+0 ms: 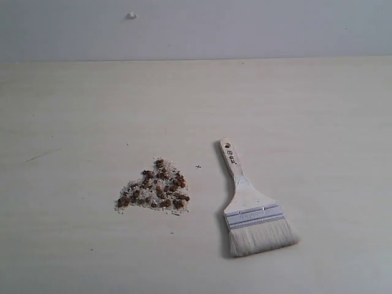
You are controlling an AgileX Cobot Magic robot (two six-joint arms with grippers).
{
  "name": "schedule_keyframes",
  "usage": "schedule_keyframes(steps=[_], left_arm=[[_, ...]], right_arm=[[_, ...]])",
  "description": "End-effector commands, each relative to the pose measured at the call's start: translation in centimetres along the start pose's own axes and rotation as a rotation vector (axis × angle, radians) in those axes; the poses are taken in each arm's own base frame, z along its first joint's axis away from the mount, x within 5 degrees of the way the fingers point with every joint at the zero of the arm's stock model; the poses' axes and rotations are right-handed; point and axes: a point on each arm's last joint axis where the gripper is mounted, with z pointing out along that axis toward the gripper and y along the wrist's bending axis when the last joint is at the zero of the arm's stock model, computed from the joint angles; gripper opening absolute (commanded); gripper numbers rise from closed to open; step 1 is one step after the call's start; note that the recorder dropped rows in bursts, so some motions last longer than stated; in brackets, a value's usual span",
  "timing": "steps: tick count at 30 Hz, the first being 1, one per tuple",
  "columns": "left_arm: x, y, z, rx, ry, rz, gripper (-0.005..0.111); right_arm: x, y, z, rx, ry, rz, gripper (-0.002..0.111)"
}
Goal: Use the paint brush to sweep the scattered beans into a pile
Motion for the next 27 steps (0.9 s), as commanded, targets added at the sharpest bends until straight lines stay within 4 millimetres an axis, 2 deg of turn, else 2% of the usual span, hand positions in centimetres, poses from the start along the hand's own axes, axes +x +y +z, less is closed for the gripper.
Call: schedule_keyframes(steps=[1, 4, 10, 27], left_arm=[[0.0, 0.0, -0.1, 0.008, -0.006, 0.0, 0.0], [0.0, 0.0, -0.1, 0.008, -0.006, 0.0, 0.0], [0.0, 0.0, -0.1, 0.008, -0.006, 0.0, 0.0], [0.0, 0.0, -0.1, 0.008, -0.006, 0.0, 0.0]], right_arm=[[2.3, 0.1, -0.3, -0.038, 0.044, -0.044, 0.0], [3.0, 0.2, -0.8, -0.054, 0.086, -0.029, 0.0], [3.7, 0.2, -1.7, -0.069, 0.129, -0.119, 0.0], [4.9, 0.3, -1.9, -0.083, 0.267, -0.092, 0.0]])
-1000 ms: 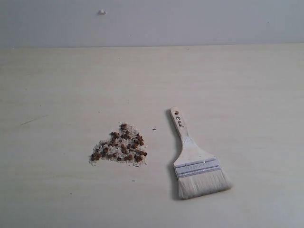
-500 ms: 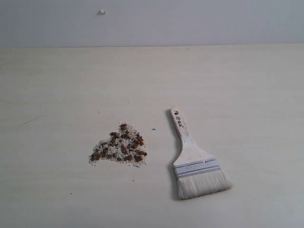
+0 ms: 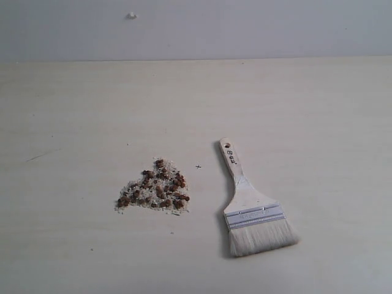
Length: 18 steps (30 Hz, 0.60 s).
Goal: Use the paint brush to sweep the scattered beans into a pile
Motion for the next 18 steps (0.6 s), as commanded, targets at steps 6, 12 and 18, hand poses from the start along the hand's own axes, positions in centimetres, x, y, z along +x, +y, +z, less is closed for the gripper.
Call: schedule_keyframes(steps=[6, 12, 18], left_arm=[[-0.03, -0.04, -0.05, 0.008, -0.006, 0.0, 0.0], [-0.03, -0.04, -0.05, 0.008, -0.006, 0.0, 0.0], [-0.03, -0.04, -0.05, 0.008, -0.006, 0.0, 0.0]], right_arm=[[0.5, 0.12, -0.01, -0.01, 0.039, 0.034, 0.0], [0.5, 0.12, -0.01, -0.01, 0.039, 0.034, 0.0], [0.5, 0.12, -0.01, -0.01, 0.039, 0.034, 0.0]])
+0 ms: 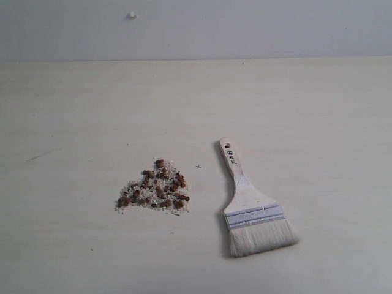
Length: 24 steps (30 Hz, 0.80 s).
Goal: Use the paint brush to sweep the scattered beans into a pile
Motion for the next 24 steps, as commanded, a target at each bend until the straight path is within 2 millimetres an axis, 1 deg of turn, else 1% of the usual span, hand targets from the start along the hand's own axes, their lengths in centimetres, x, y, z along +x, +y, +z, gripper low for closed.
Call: schedule_keyframes(steps=[1, 24], left_arm=[[-0.03, -0.04, -0.05, 0.008, -0.006, 0.0, 0.0], [-0.03, -0.04, -0.05, 0.008, -0.006, 0.0, 0.0]], right_arm=[[0.11, -0.03, 0.0, 0.005, -0.003, 0.003, 0.0], [0.35, 0.01, 0.0, 0.001, 0.023, 0.005, 0.0]])
